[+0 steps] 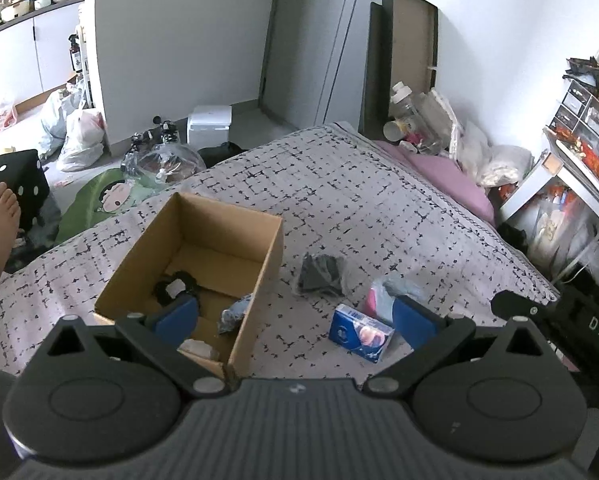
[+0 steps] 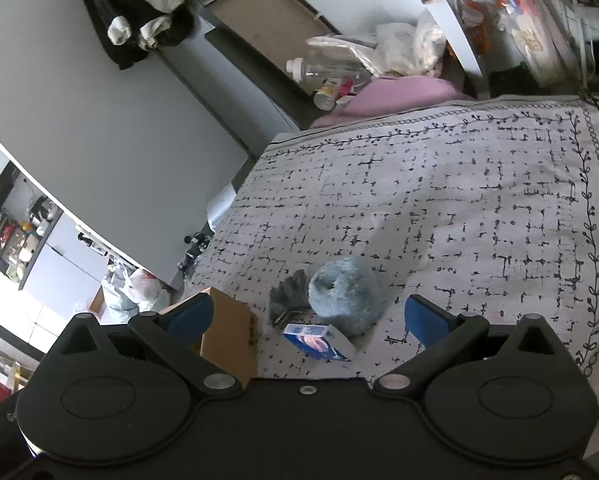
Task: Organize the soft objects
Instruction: 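Move both tools to the grey fuzzy sock on the bed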
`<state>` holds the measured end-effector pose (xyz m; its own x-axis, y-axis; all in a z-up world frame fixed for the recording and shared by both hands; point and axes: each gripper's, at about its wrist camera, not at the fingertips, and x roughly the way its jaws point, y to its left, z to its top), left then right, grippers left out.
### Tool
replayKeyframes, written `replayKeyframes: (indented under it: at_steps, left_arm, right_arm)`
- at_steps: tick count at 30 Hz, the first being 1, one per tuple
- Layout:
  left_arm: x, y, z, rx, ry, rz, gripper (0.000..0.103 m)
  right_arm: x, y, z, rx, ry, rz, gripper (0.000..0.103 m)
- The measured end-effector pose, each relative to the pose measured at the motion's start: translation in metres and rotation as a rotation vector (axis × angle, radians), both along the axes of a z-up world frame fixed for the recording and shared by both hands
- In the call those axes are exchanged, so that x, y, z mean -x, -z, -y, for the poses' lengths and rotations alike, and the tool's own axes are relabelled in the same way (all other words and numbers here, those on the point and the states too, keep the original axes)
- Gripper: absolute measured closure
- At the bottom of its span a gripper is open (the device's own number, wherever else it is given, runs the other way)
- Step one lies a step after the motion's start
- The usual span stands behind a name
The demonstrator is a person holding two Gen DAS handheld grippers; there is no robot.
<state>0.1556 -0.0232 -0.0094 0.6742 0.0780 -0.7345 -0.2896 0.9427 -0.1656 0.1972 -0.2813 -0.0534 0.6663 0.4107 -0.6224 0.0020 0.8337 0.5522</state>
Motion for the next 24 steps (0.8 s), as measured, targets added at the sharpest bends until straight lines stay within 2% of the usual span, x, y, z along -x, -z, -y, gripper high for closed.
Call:
replayKeyframes:
  at_steps: [9,16,24]
  left_arm:
    - [-0.015,-0.002,0.013,-0.024,0.017,-0.014,0.000]
    - [-0.027,0.008,0.029,-0.050,0.058,-0.028,0.000]
    - [-0.042,0.028,0.028,0.020,0.075,-0.056,0.001]
  right_arm:
    - [-0.012,0.021,0.024,-0.158,0.010,-0.098,0.000]
    - [-0.016,0.028,0.032,-0.184,0.045,-0.136,0.000]
    - [-0.020,0.041,0.041,-0.233,0.100,-0.166,0.002]
